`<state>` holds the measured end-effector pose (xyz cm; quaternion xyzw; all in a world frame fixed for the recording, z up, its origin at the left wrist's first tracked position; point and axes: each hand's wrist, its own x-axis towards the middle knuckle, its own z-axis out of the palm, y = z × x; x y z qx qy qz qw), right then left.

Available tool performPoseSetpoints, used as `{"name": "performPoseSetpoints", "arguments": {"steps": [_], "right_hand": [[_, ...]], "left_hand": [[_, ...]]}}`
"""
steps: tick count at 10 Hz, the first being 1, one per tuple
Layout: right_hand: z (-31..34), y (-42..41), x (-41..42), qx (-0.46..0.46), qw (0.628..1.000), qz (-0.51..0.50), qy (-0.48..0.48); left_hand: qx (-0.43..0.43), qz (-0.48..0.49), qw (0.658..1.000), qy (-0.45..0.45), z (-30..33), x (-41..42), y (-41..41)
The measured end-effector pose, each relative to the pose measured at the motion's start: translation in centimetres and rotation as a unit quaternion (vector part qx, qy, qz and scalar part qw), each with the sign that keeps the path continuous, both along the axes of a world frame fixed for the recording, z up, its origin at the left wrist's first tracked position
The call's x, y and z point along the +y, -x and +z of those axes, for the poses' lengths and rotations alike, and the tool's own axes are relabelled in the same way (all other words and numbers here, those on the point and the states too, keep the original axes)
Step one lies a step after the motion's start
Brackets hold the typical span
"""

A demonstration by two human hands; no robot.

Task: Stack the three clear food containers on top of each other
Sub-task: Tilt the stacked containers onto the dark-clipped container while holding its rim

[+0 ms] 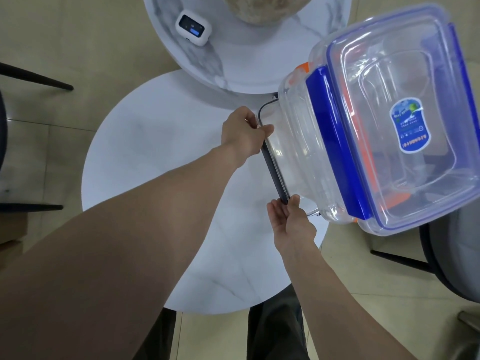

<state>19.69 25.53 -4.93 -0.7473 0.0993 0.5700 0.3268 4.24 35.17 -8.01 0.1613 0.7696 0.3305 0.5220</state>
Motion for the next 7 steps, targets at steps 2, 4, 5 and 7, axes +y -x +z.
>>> {"name": "performPoseSetpoints", "arguments": {"steps": [2,4,5,7], "right_hand": [[-0.2,0.3,-0.1,0.000,1.000,-0.015,-0.012],[0.0,-0.2,-0.2,0.044,0.998,-0.030,-0.015],[0.3,-0.4,-0.3,0.072,0.996,-0.051,-0.013],[1.4,0.7,-1.7,0.091,0.994,-0.054,0.013]], "left_hand": [[0.015,0.015,1.000,-0.012,-0.3,-0.7,-0.7],[0.027,0.030,0.999,-0.022,0.0,-1.7,-1.3],[0.014,0.049,0.999,-0.021,0.3,-2.6,-1.1],[0.006,0.061,0.998,-0.020,0.7,-4.8,-0.6]]}}
